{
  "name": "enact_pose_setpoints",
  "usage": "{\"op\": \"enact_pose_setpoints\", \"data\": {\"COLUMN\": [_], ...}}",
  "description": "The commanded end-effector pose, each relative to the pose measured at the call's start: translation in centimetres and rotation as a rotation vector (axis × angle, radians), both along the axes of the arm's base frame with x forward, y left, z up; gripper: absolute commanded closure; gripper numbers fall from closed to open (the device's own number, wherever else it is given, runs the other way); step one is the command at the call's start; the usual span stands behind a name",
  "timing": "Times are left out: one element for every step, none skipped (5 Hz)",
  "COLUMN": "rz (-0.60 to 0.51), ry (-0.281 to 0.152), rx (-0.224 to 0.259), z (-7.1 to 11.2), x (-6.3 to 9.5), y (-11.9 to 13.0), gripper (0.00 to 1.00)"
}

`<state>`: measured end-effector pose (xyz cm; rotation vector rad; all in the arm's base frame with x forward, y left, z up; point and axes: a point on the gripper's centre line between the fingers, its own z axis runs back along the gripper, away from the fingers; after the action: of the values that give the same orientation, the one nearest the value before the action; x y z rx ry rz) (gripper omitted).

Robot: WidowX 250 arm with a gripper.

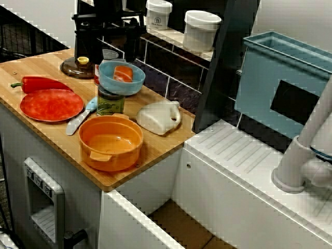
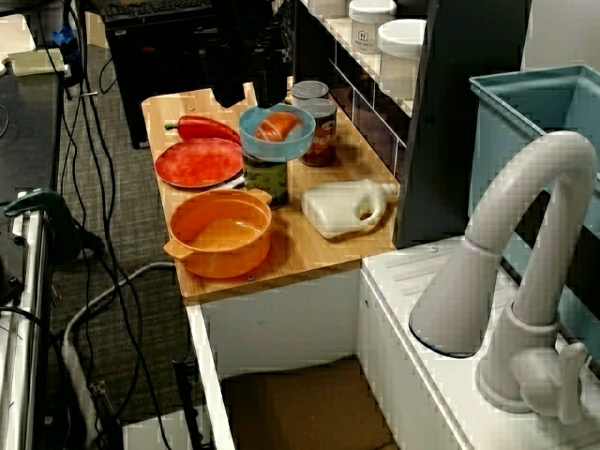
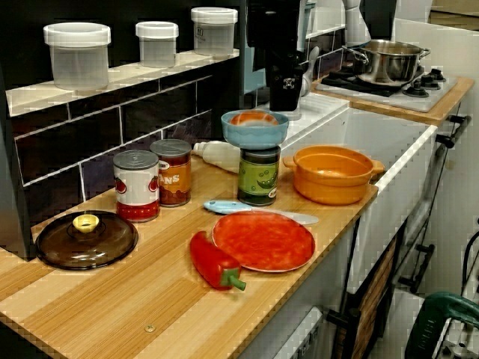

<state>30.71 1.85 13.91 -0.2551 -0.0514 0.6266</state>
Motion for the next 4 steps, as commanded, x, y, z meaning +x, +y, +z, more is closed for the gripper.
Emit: {"op": "enact_pose_setpoints", "data": {"rz": [-0.002, 0.001, 0.003, 0.006], "ry": [-0.038, -0.036, -0.032, -0.03], "rx": [0.01, 0.012, 0.019, 0.019], "z": [0.9, 0.4, -0.1, -0.3], "x": [0.2, 0.3, 0.5, 1.0], "y": [0.9, 0.8, 0.6, 0.5], "gripper": [0.0, 0.0, 0.0, 0.0]}}
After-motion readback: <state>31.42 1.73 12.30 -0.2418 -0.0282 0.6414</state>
